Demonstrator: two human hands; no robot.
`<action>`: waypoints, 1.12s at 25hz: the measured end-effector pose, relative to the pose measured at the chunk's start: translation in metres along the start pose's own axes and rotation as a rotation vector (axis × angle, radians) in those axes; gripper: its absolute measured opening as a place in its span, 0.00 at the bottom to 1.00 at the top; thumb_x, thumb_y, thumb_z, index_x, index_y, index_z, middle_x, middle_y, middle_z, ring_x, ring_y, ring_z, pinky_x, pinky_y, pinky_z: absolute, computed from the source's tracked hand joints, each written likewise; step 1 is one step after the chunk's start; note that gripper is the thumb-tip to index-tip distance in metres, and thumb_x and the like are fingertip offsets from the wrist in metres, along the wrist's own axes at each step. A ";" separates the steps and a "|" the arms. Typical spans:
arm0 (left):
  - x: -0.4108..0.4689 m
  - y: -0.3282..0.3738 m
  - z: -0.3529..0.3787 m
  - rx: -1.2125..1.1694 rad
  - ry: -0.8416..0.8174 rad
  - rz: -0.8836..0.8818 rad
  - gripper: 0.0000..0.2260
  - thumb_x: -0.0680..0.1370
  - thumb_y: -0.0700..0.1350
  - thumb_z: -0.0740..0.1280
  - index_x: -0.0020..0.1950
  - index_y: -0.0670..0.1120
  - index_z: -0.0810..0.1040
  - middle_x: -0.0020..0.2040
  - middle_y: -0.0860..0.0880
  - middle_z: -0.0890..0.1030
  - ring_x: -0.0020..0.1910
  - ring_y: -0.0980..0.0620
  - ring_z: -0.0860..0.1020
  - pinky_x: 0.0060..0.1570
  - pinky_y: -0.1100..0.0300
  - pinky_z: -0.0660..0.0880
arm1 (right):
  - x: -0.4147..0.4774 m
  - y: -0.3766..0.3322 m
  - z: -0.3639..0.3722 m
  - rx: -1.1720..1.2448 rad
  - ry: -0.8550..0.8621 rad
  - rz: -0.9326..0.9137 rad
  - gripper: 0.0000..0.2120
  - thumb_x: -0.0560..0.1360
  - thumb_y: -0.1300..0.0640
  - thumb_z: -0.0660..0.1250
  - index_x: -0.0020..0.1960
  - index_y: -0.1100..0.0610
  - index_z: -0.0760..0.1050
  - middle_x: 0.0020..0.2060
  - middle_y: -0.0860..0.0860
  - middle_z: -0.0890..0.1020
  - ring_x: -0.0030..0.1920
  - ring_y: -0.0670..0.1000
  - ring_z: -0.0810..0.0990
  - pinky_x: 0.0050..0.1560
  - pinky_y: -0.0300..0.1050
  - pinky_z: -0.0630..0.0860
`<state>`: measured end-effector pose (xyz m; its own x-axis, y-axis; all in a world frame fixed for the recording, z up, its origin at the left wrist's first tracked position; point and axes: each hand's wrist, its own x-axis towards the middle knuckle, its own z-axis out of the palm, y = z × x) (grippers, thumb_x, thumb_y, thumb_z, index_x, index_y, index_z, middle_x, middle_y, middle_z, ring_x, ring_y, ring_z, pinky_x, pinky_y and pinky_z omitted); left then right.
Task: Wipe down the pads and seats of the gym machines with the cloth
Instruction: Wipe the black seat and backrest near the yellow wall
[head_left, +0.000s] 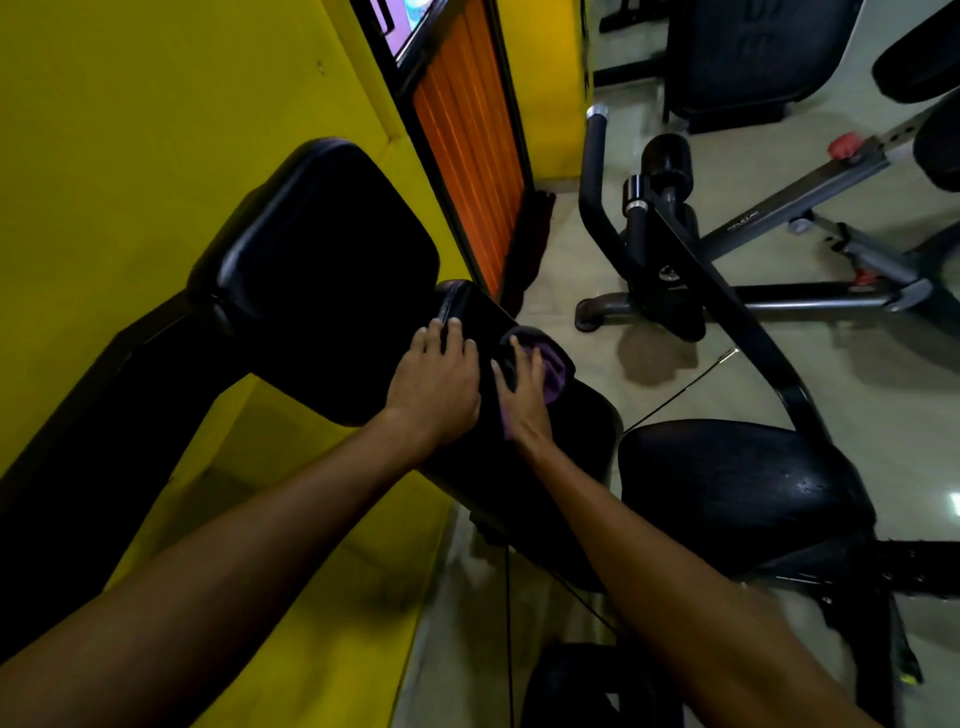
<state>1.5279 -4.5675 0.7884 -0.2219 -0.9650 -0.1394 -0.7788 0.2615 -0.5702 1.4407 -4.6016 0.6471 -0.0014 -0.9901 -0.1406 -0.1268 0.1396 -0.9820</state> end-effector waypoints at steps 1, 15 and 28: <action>0.008 0.002 0.002 -0.022 -0.012 -0.017 0.27 0.85 0.51 0.52 0.80 0.39 0.55 0.81 0.36 0.51 0.80 0.36 0.51 0.78 0.44 0.55 | -0.005 -0.006 0.003 0.017 -0.007 -0.082 0.27 0.84 0.44 0.59 0.81 0.43 0.55 0.83 0.52 0.48 0.81 0.52 0.50 0.75 0.47 0.59; 0.019 0.008 0.037 0.008 0.071 -0.037 0.31 0.84 0.57 0.45 0.82 0.43 0.42 0.80 0.36 0.36 0.79 0.35 0.35 0.78 0.41 0.43 | 0.020 0.027 0.008 0.013 0.068 -0.161 0.30 0.81 0.38 0.59 0.80 0.45 0.60 0.82 0.50 0.52 0.81 0.54 0.53 0.74 0.52 0.64; 0.020 0.011 0.034 0.020 0.057 -0.059 0.33 0.82 0.59 0.46 0.82 0.46 0.41 0.80 0.38 0.34 0.79 0.35 0.34 0.78 0.41 0.42 | 0.052 0.041 -0.017 -0.130 -0.009 0.035 0.28 0.83 0.40 0.57 0.81 0.41 0.54 0.83 0.49 0.49 0.82 0.53 0.47 0.75 0.62 0.62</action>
<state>1.5350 -4.5841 0.7519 -0.2094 -0.9761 -0.0587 -0.7799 0.2029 -0.5922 1.4186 -4.6480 0.6021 0.0009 -0.9843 -0.1766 -0.2546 0.1706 -0.9519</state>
